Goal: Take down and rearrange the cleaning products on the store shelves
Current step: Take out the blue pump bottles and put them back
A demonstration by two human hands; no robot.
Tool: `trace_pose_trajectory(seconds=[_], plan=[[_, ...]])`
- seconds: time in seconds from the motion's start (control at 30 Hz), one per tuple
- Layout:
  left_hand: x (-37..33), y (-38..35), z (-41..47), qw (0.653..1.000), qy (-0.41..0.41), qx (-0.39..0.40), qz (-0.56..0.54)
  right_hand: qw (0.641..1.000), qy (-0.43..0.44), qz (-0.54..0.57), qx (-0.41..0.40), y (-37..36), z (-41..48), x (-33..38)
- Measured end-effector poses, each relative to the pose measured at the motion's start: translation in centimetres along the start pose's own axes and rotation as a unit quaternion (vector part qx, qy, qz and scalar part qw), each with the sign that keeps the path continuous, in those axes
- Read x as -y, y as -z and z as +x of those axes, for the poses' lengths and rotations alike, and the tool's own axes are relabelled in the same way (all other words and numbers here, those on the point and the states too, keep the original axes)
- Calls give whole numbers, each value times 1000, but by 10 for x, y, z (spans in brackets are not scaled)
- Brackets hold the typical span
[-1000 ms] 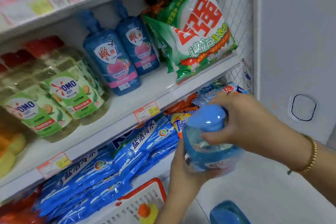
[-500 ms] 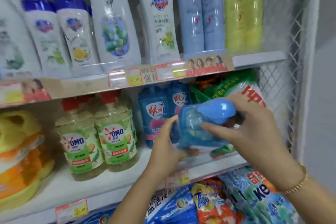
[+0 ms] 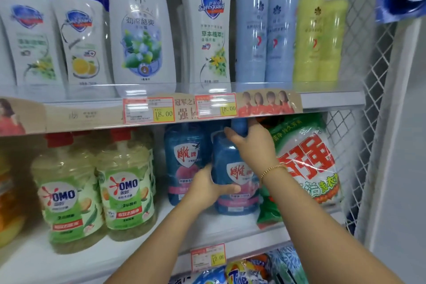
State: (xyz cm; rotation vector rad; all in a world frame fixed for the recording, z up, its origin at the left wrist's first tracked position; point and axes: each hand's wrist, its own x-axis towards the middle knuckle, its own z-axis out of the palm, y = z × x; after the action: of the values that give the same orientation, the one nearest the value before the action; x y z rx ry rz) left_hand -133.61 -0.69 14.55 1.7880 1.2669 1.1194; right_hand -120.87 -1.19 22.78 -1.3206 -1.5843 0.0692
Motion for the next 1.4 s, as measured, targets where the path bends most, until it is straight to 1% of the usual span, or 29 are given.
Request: trace_pose_trajectory(seconds=[0.07,0.17,0.27,0.3,0.33,0.4,0.47,0.57,0.67,0.77,0.9,1.0,1.03,1.07,1.13,1.17,1.2,1.27,1.3,1.33,1.4], plan=[[-5,0,0,998,17,-41,49,999,-39,-22,15,-10,13,-2],[-6,7,-8,983,4,-143,117,996,-81,-8,37,-24,2,-11],[8,21,-13,946,-4,-281,160,994,-75,-60,46,-34,-26,-20],[13,25,-12,936,-7,-316,157,993,-76,-82,44,-36,-35,-20],[18,27,-9,931,-9,-335,147,991,-77,-100,39,-39,-39,-21],[26,27,-3,932,-8,-337,131,990,-81,-108,34,-45,-33,-23],[35,23,1,932,-9,-334,138,991,-80,-100,36,-51,-19,-30],[47,19,7,923,-14,-354,151,987,-66,-130,64,-60,2,-41],[54,17,11,914,-18,-366,175,982,-76,-147,87,-66,17,-48],[54,12,12,907,-5,-369,202,978,-85,-169,93,-69,21,-49],[42,13,6,922,31,-331,200,964,-112,-208,124,-64,19,-38],[31,18,-16,943,57,-261,197,958,-118,-205,164,-51,10,-28],[27,20,-30,951,52,-237,190,958,-110,-198,174,-43,4,-24],[24,20,-47,958,29,-217,184,959,-92,-194,186,-34,-5,-19],[24,12,-93,970,-46,-185,150,959,-20,-200,202,-12,-35,-9],[28,7,-119,978,-64,-163,113,956,27,-202,209,0,-53,-4],[34,1,-146,985,-62,-143,79,950,63,-204,230,12,-74,-1],[55,-15,-194,995,-4,-88,40,919,98,-224,310,30,-124,0],[68,-26,-214,998,31,-53,32,893,106,-246,362,36,-149,-3],[81,-38,-234,997,65,-5,48,859,112,-269,420,40,-175,-7],[105,-63,-267,984,114,108,83,789,89,-290,535,44,-226,-23]])
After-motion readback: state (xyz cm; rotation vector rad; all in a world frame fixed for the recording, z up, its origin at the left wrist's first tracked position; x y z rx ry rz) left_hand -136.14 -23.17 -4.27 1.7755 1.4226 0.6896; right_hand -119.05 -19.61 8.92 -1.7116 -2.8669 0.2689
